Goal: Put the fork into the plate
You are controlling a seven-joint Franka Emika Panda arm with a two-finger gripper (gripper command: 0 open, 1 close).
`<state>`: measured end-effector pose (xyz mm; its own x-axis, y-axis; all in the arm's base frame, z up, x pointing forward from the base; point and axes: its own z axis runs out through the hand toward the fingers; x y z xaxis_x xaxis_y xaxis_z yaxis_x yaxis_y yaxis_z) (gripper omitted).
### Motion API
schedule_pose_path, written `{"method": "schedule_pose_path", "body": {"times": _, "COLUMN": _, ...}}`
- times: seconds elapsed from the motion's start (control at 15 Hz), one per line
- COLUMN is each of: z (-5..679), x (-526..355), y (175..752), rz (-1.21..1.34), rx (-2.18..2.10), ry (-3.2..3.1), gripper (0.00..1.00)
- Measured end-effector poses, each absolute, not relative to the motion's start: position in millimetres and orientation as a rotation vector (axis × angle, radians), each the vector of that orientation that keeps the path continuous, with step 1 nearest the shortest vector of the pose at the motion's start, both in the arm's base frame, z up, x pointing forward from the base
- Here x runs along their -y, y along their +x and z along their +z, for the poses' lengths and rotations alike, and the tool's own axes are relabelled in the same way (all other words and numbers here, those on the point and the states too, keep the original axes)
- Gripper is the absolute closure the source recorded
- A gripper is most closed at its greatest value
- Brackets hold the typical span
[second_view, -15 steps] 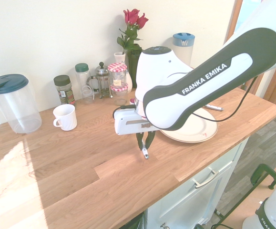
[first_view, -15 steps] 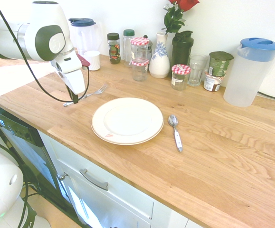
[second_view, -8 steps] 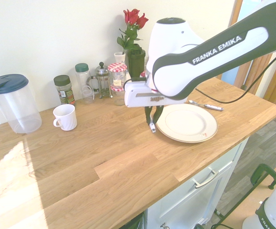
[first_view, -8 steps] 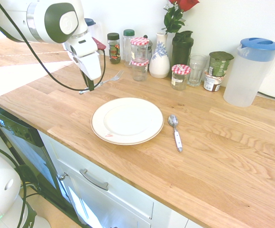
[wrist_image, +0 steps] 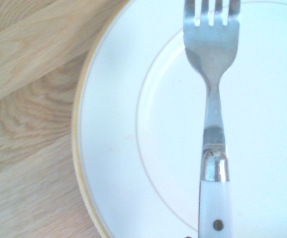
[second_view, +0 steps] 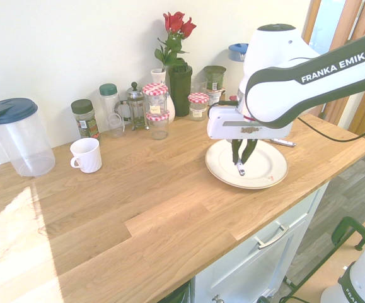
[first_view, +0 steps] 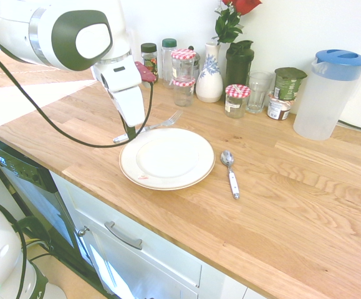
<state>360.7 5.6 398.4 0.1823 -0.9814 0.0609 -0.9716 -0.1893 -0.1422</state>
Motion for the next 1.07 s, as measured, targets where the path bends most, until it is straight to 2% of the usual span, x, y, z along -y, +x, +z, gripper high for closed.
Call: {"method": "schedule_pose_path", "body": {"times": 1.07, "z": 363.3, "x": 8.4, "y": 363.6, "rz": -0.075, "rx": -2.014, "ry": -2.402, "gripper": 1.0}}
